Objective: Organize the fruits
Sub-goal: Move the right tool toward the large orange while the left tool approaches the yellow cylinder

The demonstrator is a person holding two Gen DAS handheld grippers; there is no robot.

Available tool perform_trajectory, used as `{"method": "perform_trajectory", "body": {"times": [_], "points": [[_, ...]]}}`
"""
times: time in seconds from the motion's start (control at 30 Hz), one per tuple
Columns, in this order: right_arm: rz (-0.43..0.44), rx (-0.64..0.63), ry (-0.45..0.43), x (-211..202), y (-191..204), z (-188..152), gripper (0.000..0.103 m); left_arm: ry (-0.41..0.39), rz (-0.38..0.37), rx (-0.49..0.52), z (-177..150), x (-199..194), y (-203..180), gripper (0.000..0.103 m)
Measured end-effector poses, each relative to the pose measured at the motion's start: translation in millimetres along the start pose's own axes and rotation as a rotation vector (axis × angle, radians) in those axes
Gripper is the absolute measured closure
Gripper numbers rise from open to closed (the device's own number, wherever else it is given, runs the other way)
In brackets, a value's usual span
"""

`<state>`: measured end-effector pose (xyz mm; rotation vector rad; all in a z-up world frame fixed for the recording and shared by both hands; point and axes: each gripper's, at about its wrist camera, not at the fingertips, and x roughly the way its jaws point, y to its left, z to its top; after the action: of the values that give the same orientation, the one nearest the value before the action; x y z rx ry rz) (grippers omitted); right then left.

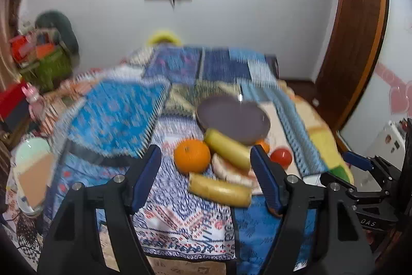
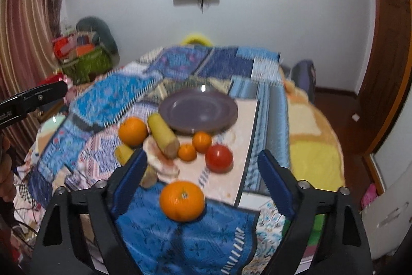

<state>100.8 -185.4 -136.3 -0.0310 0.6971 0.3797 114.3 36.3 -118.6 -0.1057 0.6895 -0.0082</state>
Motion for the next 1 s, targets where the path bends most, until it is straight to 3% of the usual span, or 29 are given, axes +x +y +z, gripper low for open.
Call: {"method": "perform_trajectory", "body": {"times": [0.4, 0.53, 0.73, 0.87, 1.0], "points": [[0.054, -0.026, 0.167, 52.8, 7.6, -26.0, 0.027, 0.301, -0.089, 0.027, -32.4, 85.2, -15.2, 0.031], [0.067, -0.021, 0.196, 60.9, 6.3, -30.2, 0.027, 0.386, -0.107, 0.054, -46.0, 108.2, -28.2, 0.025], [0.099, -0.004, 0.241, 72.8, 0.9, -35.4, 0.027, 0.425, -0.055, 0.089, -57.8, 128.8, -36.8, 0.021], [0.127, -0.002, 0.256, 76.2, 2.5, -35.8, 0.027, 0.427, -0.087, 0.053, -60.3, 131.1, -28.2, 0.019], [0.138, -0.010, 0.294, 85.6, 6.6, -39.7, 0.027, 0.415, -0.071, 0.055, -63.3, 123.9, -18.0, 0.019]]}}
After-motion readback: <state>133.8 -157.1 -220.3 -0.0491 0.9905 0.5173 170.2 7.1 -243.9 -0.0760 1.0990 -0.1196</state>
